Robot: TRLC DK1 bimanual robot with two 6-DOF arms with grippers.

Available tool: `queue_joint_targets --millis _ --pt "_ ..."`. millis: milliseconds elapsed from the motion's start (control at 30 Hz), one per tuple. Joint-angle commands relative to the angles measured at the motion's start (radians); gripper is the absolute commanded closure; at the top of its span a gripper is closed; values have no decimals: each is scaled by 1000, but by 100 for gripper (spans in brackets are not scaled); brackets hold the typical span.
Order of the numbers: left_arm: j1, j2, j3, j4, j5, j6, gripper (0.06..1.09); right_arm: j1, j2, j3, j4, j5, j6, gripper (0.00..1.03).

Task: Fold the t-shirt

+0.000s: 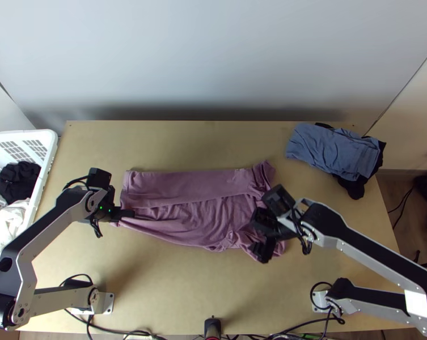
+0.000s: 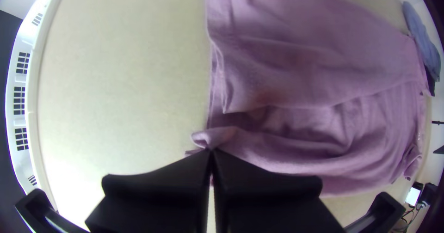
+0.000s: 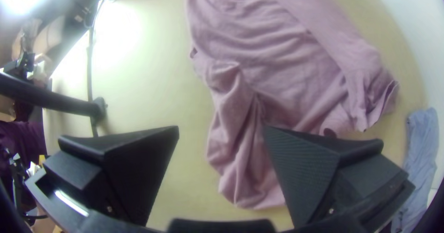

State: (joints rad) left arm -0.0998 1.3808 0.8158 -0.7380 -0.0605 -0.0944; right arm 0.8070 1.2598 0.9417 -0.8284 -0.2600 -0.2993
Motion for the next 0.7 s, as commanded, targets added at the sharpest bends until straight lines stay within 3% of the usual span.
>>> queue_joint_targets --millis 0,667 --pt "-3 -6 2 -3 1 -1 103 69 -40 -86 -21 -1 9 19" --pt "2 -49 -15 -24 1 -1 103 110 159 -164 215 33 26 19"
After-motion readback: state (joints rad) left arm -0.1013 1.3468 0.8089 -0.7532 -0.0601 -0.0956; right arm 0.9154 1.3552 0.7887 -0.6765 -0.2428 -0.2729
